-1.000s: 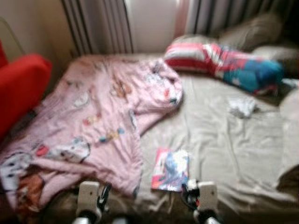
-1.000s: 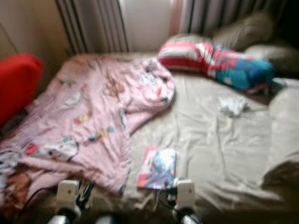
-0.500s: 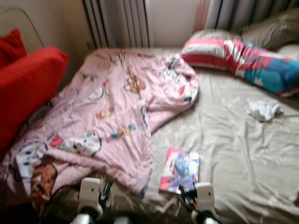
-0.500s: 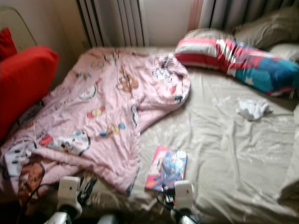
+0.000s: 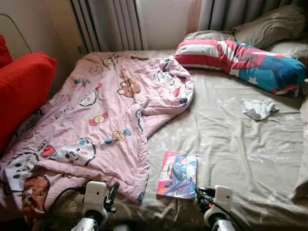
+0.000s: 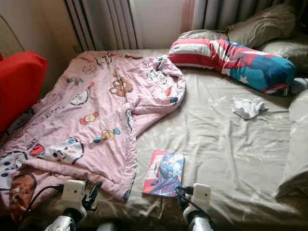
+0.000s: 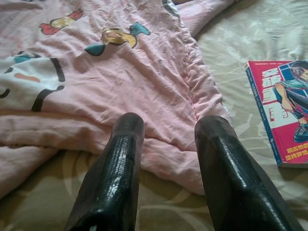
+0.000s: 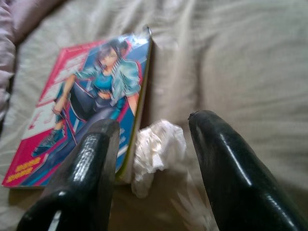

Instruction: Clean up the room

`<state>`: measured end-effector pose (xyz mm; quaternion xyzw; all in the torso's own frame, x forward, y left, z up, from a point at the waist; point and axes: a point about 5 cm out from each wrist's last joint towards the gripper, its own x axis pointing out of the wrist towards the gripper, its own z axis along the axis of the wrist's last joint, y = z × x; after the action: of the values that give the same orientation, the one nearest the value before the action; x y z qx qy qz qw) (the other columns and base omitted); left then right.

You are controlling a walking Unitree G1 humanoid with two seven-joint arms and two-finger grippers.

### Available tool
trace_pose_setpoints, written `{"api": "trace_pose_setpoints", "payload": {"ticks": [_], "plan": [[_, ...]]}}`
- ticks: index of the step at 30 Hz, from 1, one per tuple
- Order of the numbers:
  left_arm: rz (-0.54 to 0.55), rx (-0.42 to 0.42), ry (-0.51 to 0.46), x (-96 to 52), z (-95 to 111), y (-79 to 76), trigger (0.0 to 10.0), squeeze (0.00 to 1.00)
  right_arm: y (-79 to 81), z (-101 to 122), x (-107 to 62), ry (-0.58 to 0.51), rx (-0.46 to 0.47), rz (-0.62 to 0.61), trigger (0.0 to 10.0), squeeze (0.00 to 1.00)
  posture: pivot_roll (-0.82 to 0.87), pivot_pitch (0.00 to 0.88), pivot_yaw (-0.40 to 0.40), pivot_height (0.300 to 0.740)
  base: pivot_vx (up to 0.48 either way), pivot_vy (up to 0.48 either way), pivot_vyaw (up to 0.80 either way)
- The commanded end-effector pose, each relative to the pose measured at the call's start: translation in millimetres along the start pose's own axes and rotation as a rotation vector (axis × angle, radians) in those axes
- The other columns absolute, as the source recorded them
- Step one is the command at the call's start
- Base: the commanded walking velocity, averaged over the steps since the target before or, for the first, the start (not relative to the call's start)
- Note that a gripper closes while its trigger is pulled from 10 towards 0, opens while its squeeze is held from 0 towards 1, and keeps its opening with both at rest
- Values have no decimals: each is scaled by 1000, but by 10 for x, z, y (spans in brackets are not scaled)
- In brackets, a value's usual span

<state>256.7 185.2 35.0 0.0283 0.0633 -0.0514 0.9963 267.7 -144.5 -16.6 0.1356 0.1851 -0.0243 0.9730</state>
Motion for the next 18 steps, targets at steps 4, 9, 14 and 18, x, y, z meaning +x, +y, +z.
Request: {"api": "trace_pose_setpoints", "payload": {"ticks": [4,9,14,18], "plan": [[13,10,-2,22,33,49,10000,0,108,51,60,4,19,20,10000,0,24,194,84,616,0,0,0],[20,6,-9,29,50,57,10000,0,136,75,77,1,9,35,10000,0,29,206,80,616,0,0,0],[25,6,-7,26,44,63,10000,0,134,82,82,0,9,28,10000,0,26,212,81,616,0,0,0],[29,7,-7,25,43,66,10000,0,147,95,77,-18,-2,31,10000,0,27,213,82,616,0,0,0]]}}
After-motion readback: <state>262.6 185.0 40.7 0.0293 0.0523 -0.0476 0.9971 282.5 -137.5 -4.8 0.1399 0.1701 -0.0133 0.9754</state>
